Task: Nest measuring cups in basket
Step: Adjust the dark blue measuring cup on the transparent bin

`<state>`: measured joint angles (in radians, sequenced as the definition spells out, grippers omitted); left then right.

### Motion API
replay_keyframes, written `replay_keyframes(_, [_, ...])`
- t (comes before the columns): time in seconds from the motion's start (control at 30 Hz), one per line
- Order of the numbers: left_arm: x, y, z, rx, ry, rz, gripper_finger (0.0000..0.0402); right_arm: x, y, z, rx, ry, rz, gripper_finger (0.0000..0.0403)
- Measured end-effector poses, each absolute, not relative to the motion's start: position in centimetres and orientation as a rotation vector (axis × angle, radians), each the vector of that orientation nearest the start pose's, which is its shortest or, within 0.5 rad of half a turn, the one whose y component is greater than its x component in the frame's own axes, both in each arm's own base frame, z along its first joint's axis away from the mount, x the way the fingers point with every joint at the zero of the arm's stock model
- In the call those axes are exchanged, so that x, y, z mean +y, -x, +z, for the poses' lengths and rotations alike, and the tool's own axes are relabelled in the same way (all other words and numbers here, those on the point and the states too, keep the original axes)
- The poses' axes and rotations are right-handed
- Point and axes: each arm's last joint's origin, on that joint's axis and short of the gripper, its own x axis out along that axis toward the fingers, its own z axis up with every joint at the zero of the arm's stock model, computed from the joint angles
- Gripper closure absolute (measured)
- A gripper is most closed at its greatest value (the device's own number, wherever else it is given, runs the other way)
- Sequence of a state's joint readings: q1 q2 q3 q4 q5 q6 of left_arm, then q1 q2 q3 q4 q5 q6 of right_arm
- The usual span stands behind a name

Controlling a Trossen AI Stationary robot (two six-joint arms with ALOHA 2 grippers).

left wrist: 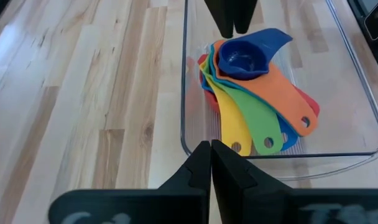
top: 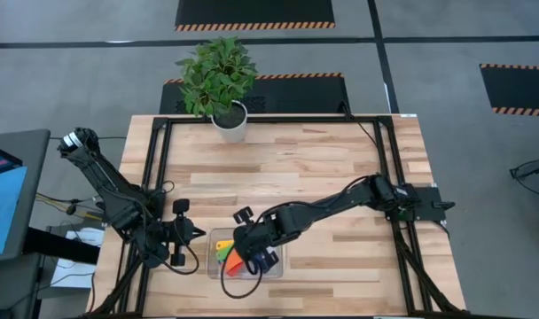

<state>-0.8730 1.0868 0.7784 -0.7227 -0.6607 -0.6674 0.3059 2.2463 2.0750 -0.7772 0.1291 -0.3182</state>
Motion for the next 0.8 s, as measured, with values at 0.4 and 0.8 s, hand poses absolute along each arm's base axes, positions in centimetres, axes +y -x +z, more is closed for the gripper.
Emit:
replay_keyframes(0.4, [-13.8, -13.9, 24.2, 0.752, -0.085, 0.062, 0.0401, 13.4, -47.1, 24.6, 0.949, 0.391, 0.281, 0.0228])
replay_keyframes(0.8, [-13.3, -13.0, 23.7, 0.839, -0.125, 0.081, 0.0401, 13.9, -47.4, 24.8, 0.911, 0.292, 0.256, 0.0249])
